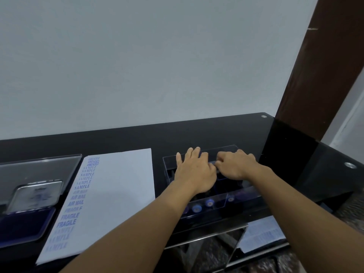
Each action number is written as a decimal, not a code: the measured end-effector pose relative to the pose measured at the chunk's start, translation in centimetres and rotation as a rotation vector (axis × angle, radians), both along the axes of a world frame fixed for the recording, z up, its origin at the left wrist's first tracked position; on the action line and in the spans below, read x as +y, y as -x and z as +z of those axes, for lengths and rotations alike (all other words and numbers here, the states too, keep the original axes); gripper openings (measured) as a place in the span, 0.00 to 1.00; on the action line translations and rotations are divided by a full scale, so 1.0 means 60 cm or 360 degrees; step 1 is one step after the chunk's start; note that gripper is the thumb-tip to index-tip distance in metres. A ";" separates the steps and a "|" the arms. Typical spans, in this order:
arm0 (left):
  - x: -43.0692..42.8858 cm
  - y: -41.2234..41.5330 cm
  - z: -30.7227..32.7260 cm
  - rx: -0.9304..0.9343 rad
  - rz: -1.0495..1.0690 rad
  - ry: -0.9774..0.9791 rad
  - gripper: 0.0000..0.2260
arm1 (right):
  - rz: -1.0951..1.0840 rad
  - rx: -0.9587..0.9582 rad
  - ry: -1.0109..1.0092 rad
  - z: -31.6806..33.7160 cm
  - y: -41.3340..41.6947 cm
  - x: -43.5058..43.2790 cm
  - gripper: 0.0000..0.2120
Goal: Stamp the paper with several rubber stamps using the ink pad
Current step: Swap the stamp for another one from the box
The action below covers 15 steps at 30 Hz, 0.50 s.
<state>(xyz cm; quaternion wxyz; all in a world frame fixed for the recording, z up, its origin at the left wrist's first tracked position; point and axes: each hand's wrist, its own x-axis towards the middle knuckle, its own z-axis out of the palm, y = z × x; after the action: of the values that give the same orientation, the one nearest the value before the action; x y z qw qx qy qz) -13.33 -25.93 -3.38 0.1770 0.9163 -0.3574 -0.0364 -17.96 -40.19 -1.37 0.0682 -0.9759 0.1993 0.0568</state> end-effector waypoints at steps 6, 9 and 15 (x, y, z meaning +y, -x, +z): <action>0.040 -0.008 0.047 0.0000 0.0025 0.0310 0.16 | 0.0004 -0.0585 -0.0287 -0.006 0.027 -0.010 0.06; 0.072 -0.014 0.068 -0.0011 0.0054 0.0399 0.17 | -0.0019 -0.0770 -0.0404 0.005 0.040 -0.011 0.05; 0.144 -0.021 0.106 0.0072 0.0184 0.0556 0.19 | -0.0187 -0.0875 -0.0509 0.034 0.059 -0.001 0.05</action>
<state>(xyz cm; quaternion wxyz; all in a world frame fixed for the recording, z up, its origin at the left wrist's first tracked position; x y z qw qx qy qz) -12.05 -17.31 2.99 0.3433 0.8896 -0.3008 0.0161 -21.47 -40.22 0.68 0.2752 -0.9184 0.2180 -0.1823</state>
